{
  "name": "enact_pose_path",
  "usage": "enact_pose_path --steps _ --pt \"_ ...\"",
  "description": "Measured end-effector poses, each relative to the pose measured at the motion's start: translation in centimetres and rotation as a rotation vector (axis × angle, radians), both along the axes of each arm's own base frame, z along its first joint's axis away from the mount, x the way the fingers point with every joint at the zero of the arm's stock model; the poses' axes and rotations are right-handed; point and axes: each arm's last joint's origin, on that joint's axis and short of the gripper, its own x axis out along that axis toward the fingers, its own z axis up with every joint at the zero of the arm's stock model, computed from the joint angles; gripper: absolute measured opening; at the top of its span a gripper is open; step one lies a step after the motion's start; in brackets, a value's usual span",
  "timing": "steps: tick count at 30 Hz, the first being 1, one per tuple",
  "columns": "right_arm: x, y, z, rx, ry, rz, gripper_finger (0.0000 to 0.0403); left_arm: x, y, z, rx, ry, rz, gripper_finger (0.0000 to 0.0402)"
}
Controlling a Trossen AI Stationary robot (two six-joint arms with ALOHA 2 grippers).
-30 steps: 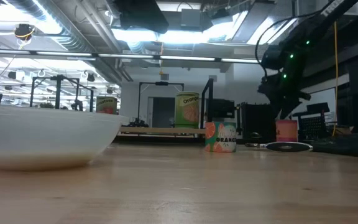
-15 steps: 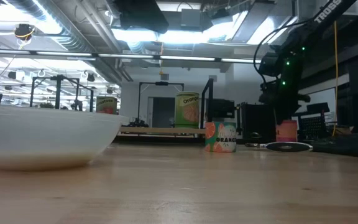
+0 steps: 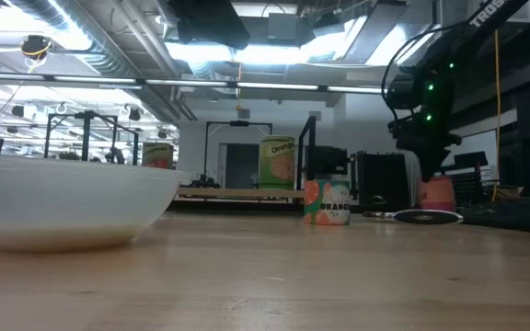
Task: Pick and place cans onto a shelf
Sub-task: Put the canned mixed fruits on the shelf
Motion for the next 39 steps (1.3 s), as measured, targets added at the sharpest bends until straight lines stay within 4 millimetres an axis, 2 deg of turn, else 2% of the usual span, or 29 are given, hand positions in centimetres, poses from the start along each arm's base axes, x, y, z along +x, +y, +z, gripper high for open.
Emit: enact_pose_path --steps 7,15,21,26,31,35,39 --pt "0.4 2.8 4.9 0.064 0.011 0.147 0.0007 0.0 0.0 0.0 0.0 0.0 0.0 0.008" --pt "2.2 8.7 10.5 0.2 -0.29 0.517 0.0007 0.0 0.0 0.0 0.0 0.0 0.0 0.008" --pt "4.0 14.0 12.8 0.224 -0.5 0.848 0.0006 0.0 0.0 0.0 0.0 0.0 0.0 0.008" --pt "6.1 18.2 13.5 0.21 -0.565 1.102 0.0008 0.1 -0.1 0.1 -0.016 -0.017 -0.021 0.008" --pt "8.4 21.8 13.3 0.21 -0.608 1.318 0.0008 0.6 -0.5 0.9 -0.07 -0.098 -0.144 0.008" --pt "10.1 24.2 12.5 0.215 -0.605 1.467 0.0009 1.0 -1.0 1.7 -0.099 -0.187 -0.284 0.008" --pt "11.7 26.1 11.4 0.238 -0.601 1.544 0.001 1.7 -1.7 2.1 -0.118 -0.266 -0.352 0.008"
